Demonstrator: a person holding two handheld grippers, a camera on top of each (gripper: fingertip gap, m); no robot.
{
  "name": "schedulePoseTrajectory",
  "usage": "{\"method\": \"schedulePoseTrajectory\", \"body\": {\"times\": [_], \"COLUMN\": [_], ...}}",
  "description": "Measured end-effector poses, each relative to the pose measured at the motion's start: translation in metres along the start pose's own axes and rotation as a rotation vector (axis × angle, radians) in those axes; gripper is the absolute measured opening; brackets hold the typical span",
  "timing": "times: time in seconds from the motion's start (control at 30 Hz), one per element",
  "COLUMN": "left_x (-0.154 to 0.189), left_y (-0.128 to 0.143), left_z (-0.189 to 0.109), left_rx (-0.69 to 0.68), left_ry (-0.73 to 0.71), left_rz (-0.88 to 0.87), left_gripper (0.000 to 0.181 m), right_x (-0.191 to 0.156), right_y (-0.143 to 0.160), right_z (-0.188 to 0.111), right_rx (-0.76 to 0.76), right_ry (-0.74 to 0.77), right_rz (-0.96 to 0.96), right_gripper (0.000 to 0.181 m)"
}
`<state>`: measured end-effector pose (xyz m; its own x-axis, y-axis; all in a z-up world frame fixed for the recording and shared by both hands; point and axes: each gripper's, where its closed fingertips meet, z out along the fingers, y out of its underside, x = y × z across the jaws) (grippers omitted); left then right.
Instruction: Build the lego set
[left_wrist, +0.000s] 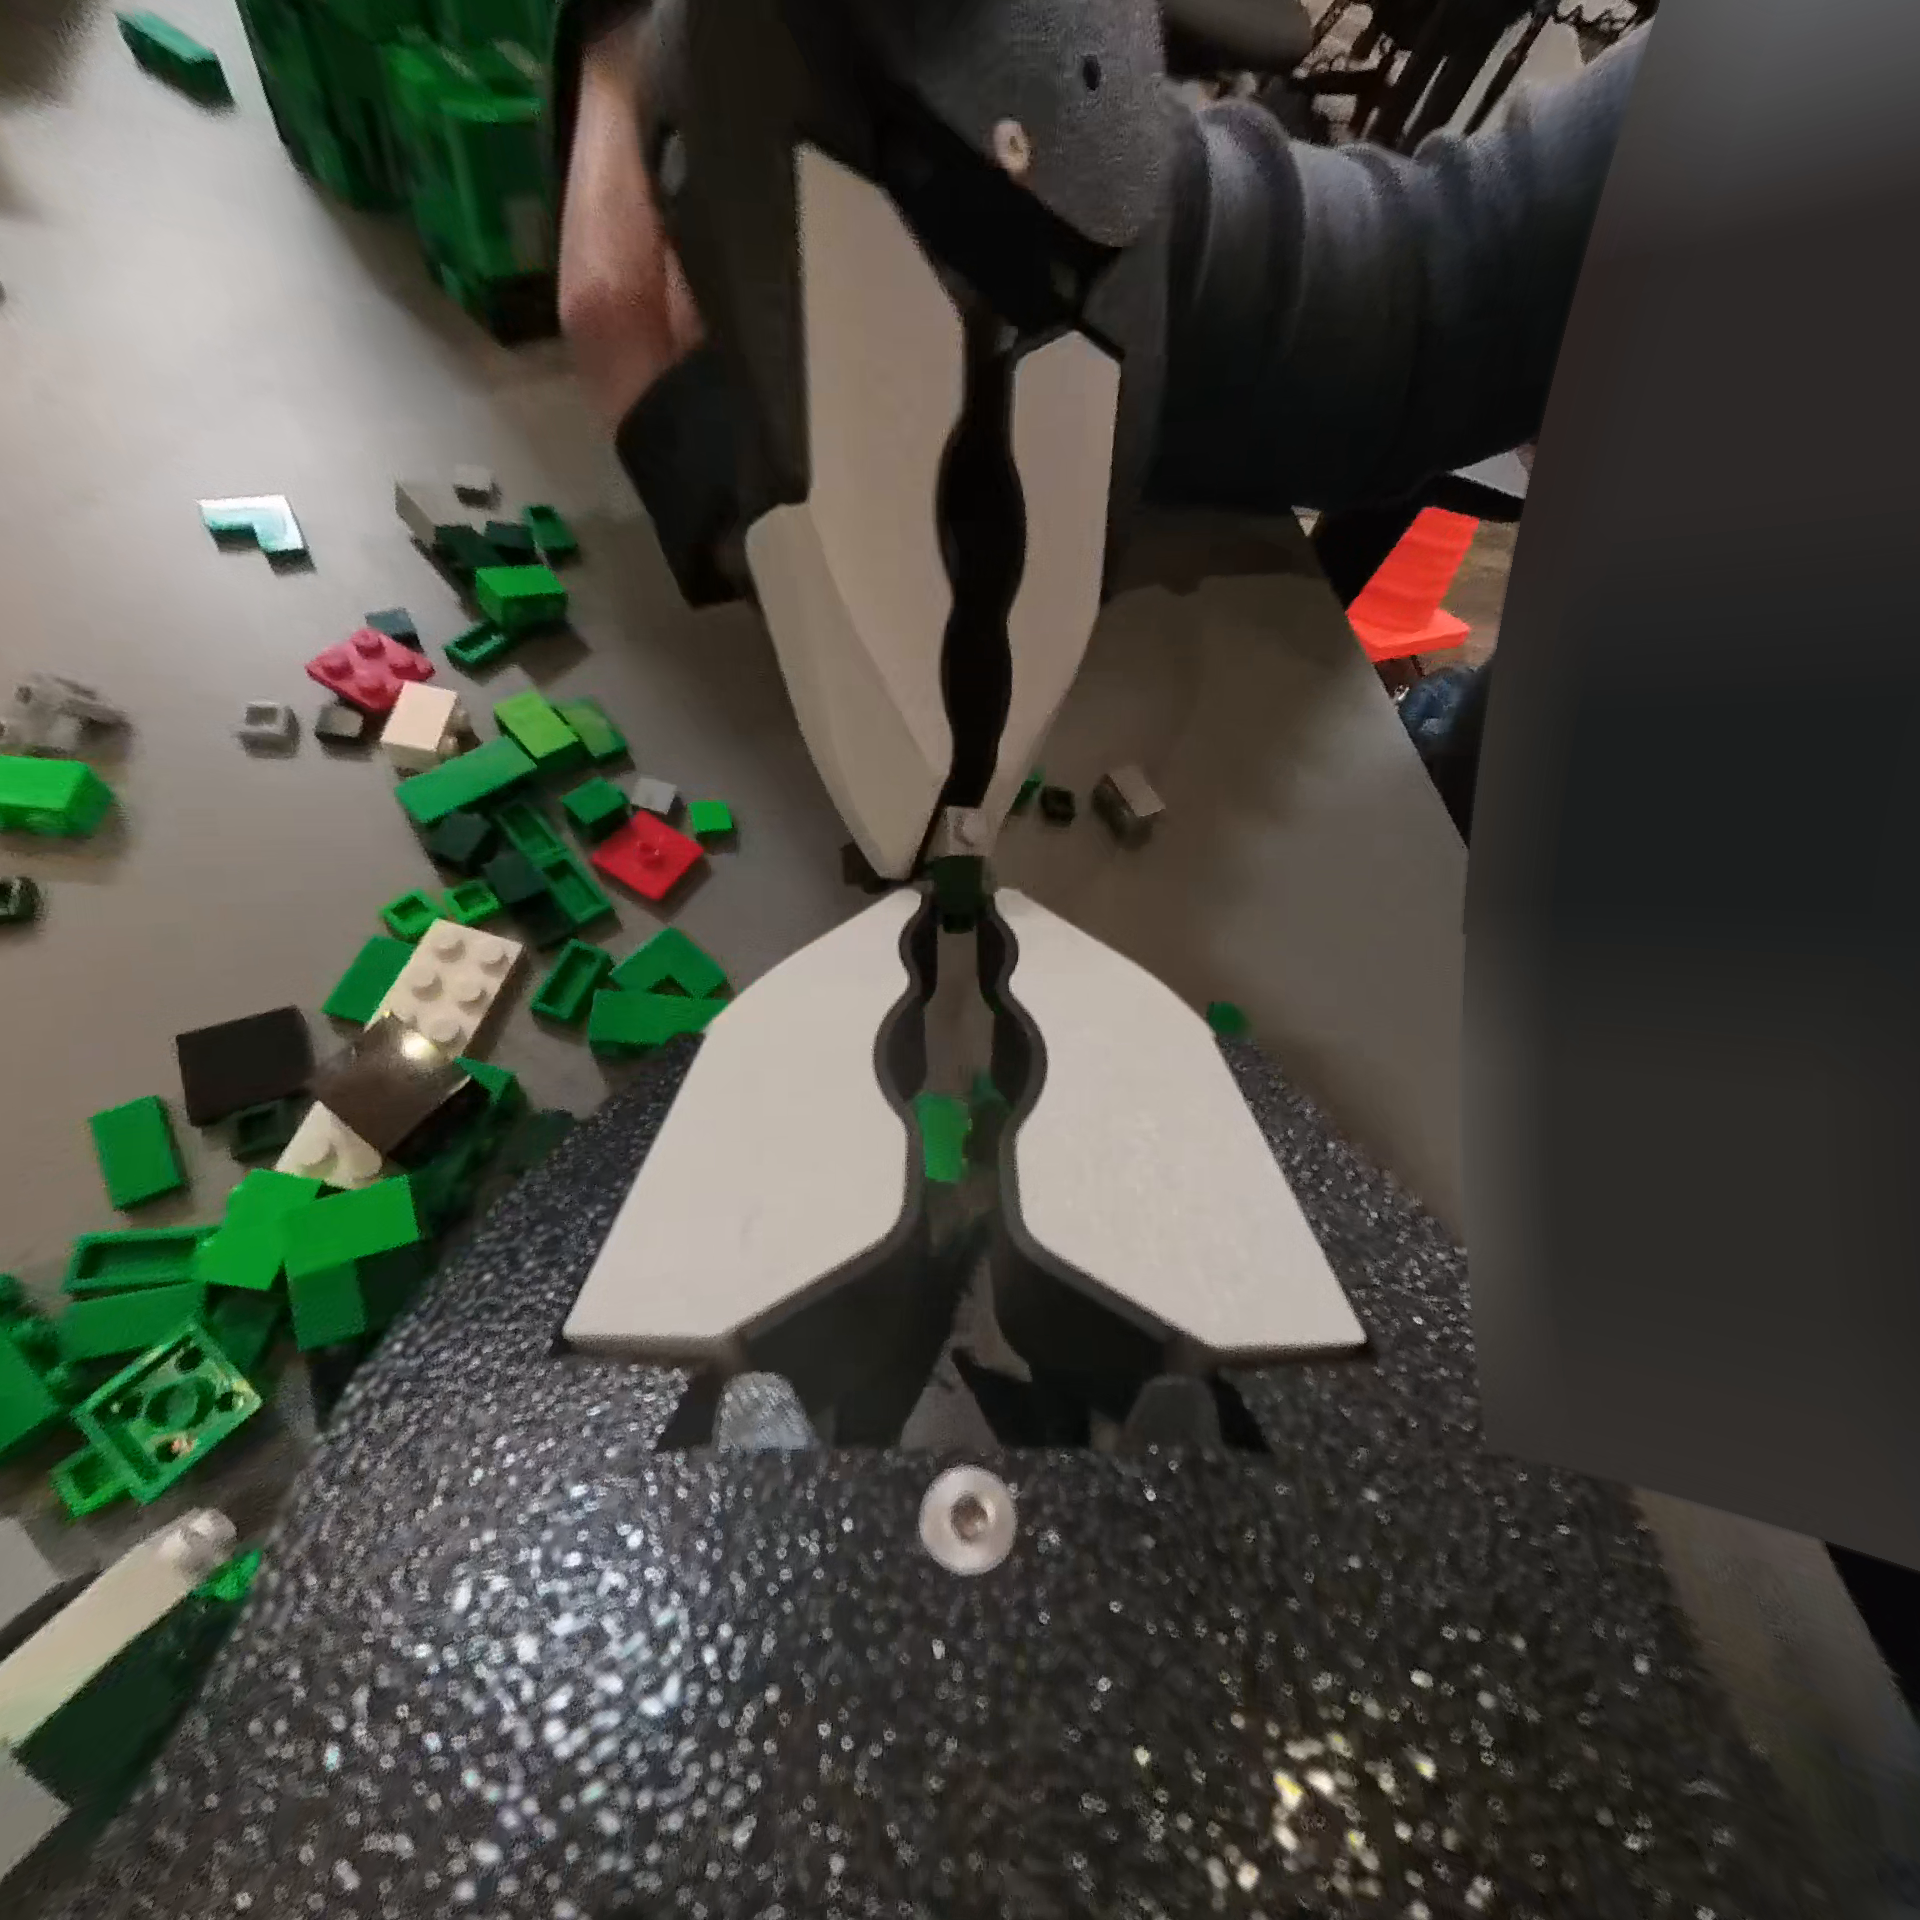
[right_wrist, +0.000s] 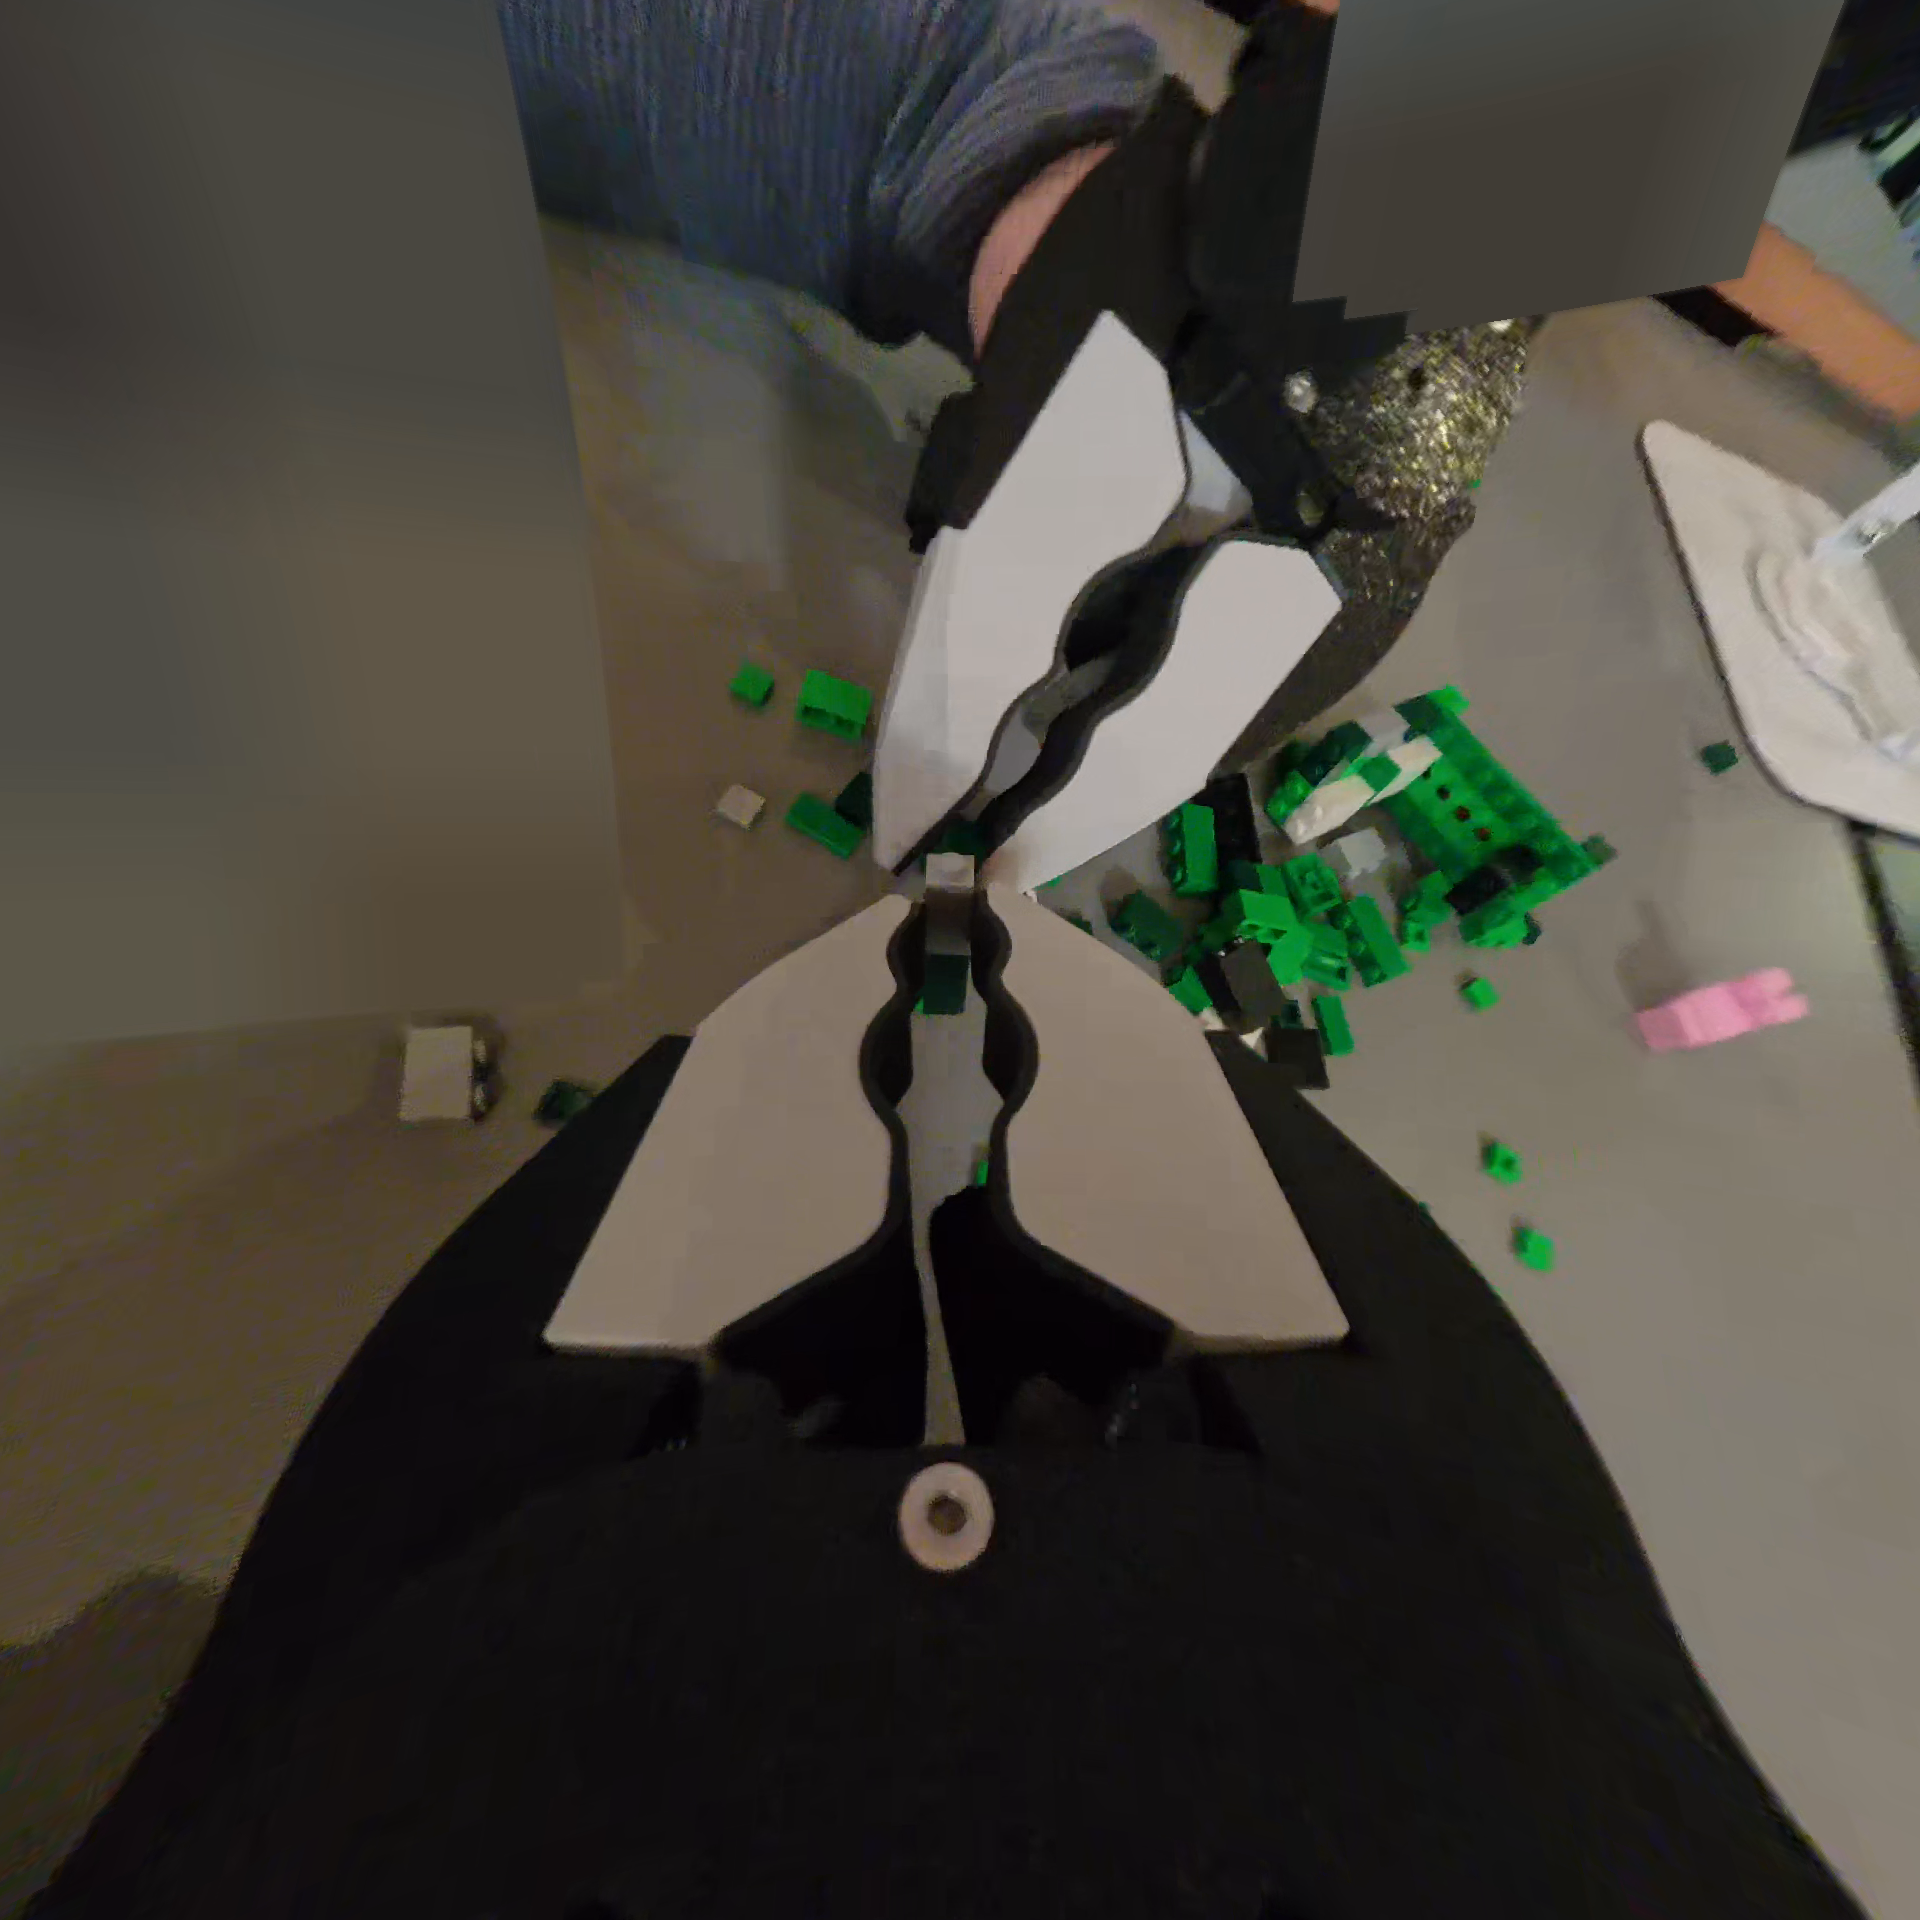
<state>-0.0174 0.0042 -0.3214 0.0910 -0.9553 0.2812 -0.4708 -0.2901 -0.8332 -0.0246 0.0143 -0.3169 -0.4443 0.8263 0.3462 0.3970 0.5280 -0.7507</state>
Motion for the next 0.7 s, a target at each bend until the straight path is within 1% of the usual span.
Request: {"method": "schedulePoseTrajectory", "body": {"times": [0.07,0.13,0.17,0.2,0.27,0.33,0.4,0.43,0.5,0.57,0.6,0.7], "left_x": [-0.002,-0.007,-0.011,-0.017,-0.033,-0.040,-0.041,-0.041,-0.042,-0.035,-0.032,-0.026], "left_y": [0.006,0.010,0.007,0.003,-0.003,-0.001,-0.001,-0.002,-0.004,-0.013,-0.020,-0.041], "left_z": [-0.001,-0.005,-0.008,-0.011,-0.018,-0.022,-0.021,-0.019,-0.015,-0.013,-0.014,-0.025], "left_rx": [-0.035,-0.049,-0.031,-0.005,0.047,0.038,0.033,0.035,0.055,0.115,0.164,0.318], "left_ry": [-0.009,-0.042,-0.062,-0.091,-0.200,-0.259,-0.272,-0.268,-0.263,-0.209,-0.187,-0.148], "left_rz": [-0.022,-0.041,-0.061,-0.083,-0.089,-0.073,-0.068,-0.075,-0.081,-0.077,-0.074,-0.055], "left_gripper": [0.008,0.007,0.007,0.007,0.008,0.009,0.023,0.030,0.043,0.043,0.042,0.032], "right_x": [0.004,0.016,0.023,0.028,0.032,0.037,0.045,0.049,0.055,0.059,0.061,0.062], "right_y": [0.006,0.020,0.021,0.019,0.015,0.013,0.008,0.004,-0.012,-0.025,-0.028,-0.034], "right_z": [0.002,-0.001,-0.002,-0.003,-0.002,-0.003,-0.004,-0.004,-0.005,-0.011,-0.013,-0.017], "right_rx": [-0.101,-0.257,-0.282,-0.272,-0.229,-0.171,-0.065,0.008,0.203,0.374,0.425,0.503], "right_ry": [0.071,0.182,0.243,0.288,0.317,0.325,0.329,0.319,0.267,0.220,0.204,0.165], "right_rz": [-0.123,-0.258,-0.303,-0.319,-0.258,-0.124,0.072,0.194,0.412,0.551,0.596,0.650], "right_gripper": [0.008,0.008,0.008,0.008,0.008,0.007,0.008,0.008,0.008,0.007,0.007,0.008]}}
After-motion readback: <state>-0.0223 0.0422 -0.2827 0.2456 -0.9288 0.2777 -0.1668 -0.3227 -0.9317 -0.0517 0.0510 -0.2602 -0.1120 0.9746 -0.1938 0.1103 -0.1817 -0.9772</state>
